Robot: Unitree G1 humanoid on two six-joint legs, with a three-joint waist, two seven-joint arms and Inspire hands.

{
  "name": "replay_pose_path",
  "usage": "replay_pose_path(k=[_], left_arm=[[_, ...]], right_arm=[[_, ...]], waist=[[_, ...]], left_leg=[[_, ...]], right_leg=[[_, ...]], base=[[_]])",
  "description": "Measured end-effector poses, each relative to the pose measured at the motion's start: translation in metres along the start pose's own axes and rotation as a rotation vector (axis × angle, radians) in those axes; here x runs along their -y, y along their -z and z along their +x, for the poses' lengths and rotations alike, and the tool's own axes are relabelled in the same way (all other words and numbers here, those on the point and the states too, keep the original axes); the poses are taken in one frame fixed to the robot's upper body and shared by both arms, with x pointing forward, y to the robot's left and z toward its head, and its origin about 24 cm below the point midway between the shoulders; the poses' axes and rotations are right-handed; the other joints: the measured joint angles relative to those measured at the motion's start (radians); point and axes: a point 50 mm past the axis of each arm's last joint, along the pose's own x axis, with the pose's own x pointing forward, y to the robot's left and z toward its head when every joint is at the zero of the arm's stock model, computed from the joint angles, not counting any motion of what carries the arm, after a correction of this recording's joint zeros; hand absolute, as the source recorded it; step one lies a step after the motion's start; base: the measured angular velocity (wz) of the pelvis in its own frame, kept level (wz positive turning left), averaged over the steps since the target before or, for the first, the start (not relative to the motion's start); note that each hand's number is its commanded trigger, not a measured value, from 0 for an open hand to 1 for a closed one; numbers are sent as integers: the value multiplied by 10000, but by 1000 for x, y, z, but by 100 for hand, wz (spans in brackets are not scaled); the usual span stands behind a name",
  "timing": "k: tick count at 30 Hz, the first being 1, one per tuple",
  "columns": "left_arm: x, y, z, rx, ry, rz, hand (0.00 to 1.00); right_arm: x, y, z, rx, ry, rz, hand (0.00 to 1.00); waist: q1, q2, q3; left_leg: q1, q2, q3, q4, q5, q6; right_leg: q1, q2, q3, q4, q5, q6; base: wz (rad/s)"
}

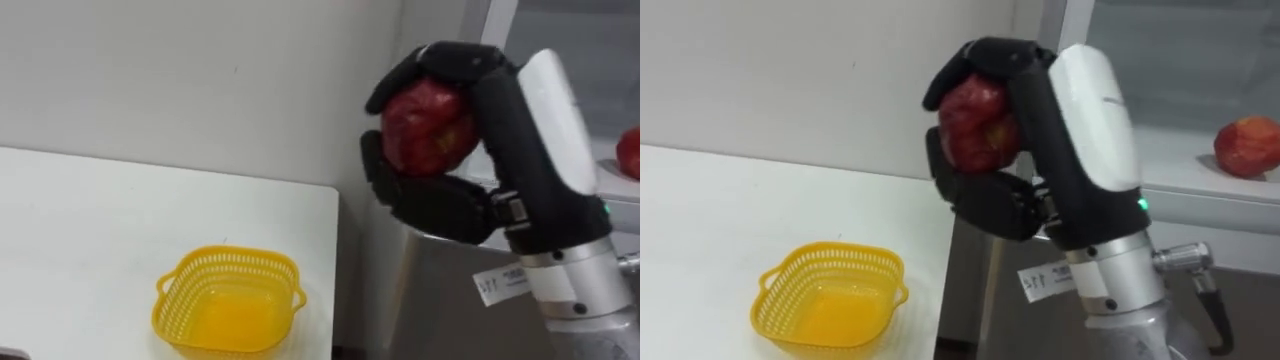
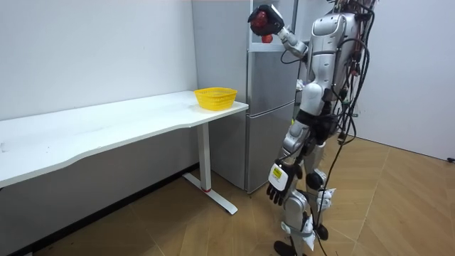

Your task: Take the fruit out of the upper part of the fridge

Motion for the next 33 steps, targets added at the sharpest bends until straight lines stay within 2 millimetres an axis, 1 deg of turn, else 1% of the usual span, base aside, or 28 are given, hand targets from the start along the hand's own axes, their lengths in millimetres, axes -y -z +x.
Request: replay_pose_path(k=[3,5,8,11,13,15,17,18,19,20,22,24,25,26,27,29,33], left_arm=[[-1,0,0,-21,7,19,0],[-1,1,0,-50,25,61,0],[-2,0,0,-42,29,73,0],[-1,0,0,-35,78,79,0],[-1,0,0,-46,118,78,0],[-1,0,0,-92,140,137,0],[-2,-3,0,-7,207,183,0],[-2,-4,0,43,211,185,0],[-3,-6,0,88,225,169,0],[-3,-6,0,94,234,179,0],[-3,-6,0,110,257,191,0],[-2,-5,0,80,287,181,0],[-2,-5,0,61,296,158,0],[-2,-5,0,57,297,158,0],[-2,-4,0,46,300,172,0],[-2,-4,0,14,311,189,0],[-1,-1,0,-177,353,164,0]], right_arm=[[-7,-2,3,62,-332,146,100],[-12,-2,3,70,-550,50,100],[-22,1,3,-135,-1090,139,100],[-35,5,6,-259,-1852,122,100],[-42,7,4,-419,-2320,-48,100],[-49,10,2,-512,-2696,-257,100],[-55,22,1,-977,-3067,-614,100],[-56,25,0,-1096,-3142,-700,100],[-60,29,-1,-1247,-3313,-864,100],[-62,31,-2,-1345,-3418,-921,100],[-74,47,-6,-2005,-3998,-1085,100],[-82,55,-8,-2341,-4384,-1274,100],[-86,58,-11,-2475,-4598,-1456,100],[-87,60,-13,-2556,-4687,-1511,100],[-90,64,-16,-2731,-4864,-1552,100],[-96,72,-22,-3020,-5271,-1914,100],[-100,80,-28,-3349,-5617,-2230,100]], waist=[[140,-48,-2],[239,-101,32],[342,-151,48],[492,-167,76],[577,-179,80],[669,-197,100],[854,-204,103],[887,-212,97],[1029,-215,95],[1085,-207,100],[1126,-206,102],[1179,-202,105],[1310,-187,116],[1360,-197,109],[1395,-197,110],[1398,-228,90],[1446,-234,86]], left_leg=[[-68,-5,-113,3,1,-1],[-73,-14,-267,11,2,-2],[-50,-16,-352,20,3,-4],[-65,-15,-357,25,7,-11],[-73,-15,-361,13,7,-11],[-96,-16,-382,5,6,-12],[-129,-16,-382,-3,5,-12],[-157,-16,-392,-2,5,-13],[-194,-16,-416,3,6,-14],[-198,-16,-439,10,8,-16],[-209,-37,-576,84,10,-18],[-250,-47,-656,102,10,-19],[-252,-47,-668,102,10,-19],[-255,-48,-673,101,10,-19],[-270,-61,-713,97,10,-19],[-353,-105,-866,100,16,-15],[-415,-125,-965,109,27,-10]], right_leg=[[14,-4,-86,-1,0,0],[82,-5,-177,-6,-1,1],[162,-3,-247,-16,-1,2],[162,-4,-260,-16,-1,2],[161,-6,-304,-17,-2,2],[146,-5,-360,-17,-2,2],[114,-2,-398,-21,-2,2],[90,-2,-403,-20,-2,2],[44,0,-402,-19,-1,2],[39,2,-398,-21,-1,1],[82,-2,-457,-21,-1,2],[75,-11,-545,-34,-1,1],[76,-11,-545,-46,-1,2],[78,-12,-553,-56,-1,2],[101,-17,-588,-99,-1,2],[139,-40,-804,-177,-2,2],[135,-51,-844,-181,-2,2]], base=[[8],[16],[14],[1],[2],[2],[0],[0],[0],[0],[17],[13],[0],[3],[14],[22],[10]])
